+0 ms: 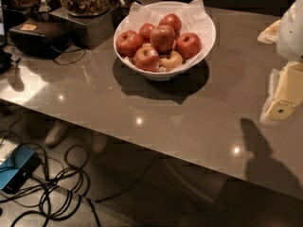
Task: Pick apple from white bowl
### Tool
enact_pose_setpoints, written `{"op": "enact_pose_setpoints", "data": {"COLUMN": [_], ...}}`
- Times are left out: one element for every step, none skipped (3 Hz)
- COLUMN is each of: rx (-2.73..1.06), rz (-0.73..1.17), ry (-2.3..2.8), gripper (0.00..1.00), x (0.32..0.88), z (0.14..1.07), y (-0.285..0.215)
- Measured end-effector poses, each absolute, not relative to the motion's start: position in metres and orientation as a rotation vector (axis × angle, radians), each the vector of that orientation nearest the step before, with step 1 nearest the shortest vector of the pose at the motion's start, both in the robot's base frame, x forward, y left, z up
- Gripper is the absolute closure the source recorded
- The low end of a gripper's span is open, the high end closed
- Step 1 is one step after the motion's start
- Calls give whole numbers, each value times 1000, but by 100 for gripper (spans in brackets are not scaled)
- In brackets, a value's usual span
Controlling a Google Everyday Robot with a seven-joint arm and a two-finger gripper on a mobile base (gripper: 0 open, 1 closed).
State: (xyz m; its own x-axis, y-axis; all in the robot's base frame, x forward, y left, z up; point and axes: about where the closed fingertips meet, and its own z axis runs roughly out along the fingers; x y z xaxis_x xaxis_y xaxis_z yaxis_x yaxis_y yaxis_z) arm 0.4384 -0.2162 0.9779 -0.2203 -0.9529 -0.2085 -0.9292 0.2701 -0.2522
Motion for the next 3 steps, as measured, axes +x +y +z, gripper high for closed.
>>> {"op": "enact_pose_setpoints", "data": {"rx": [-1719,-1663,-1621], "rz": [-106,-136,-183], "ry": [2226,2274,2320], "gripper": [0,0,0], "x": [439,453,482], "z": [979,988,1000], "y": [-216,-207,-189]}}
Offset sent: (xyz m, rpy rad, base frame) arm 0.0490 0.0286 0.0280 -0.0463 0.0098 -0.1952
